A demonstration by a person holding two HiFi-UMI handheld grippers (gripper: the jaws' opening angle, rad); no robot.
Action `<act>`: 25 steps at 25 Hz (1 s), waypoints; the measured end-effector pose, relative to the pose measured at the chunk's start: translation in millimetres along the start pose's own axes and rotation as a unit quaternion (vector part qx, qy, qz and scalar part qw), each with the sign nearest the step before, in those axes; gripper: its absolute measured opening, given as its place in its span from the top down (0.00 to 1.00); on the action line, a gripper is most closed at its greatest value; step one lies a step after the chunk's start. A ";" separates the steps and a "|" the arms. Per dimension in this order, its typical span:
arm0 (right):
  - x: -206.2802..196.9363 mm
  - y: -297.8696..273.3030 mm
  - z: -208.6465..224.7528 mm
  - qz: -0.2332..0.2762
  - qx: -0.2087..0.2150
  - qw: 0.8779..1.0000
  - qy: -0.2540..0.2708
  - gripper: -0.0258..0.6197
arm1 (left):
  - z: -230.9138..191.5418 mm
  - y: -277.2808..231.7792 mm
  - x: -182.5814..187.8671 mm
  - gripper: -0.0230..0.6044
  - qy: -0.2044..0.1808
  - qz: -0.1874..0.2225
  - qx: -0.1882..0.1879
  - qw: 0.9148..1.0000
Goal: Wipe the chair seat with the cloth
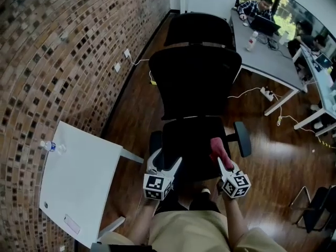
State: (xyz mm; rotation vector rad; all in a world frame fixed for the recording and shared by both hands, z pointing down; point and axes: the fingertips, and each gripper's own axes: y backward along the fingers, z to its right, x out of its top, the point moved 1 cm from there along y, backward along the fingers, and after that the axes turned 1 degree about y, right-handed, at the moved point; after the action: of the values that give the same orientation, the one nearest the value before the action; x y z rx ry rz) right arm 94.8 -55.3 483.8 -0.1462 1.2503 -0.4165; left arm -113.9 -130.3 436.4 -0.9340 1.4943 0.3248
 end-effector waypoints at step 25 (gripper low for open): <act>86.0 288.0 -53.0 0.150 0.092 0.980 0.094 0.86 | 254.3 201.5 81.3 0.50 -0.058 0.170 0.136 0.974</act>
State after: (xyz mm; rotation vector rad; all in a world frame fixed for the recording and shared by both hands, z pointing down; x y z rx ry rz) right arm 131.7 181.8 295.2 0.2427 1.3873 -0.2865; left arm -69.5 143.8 250.0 -0.4316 1.5423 0.4025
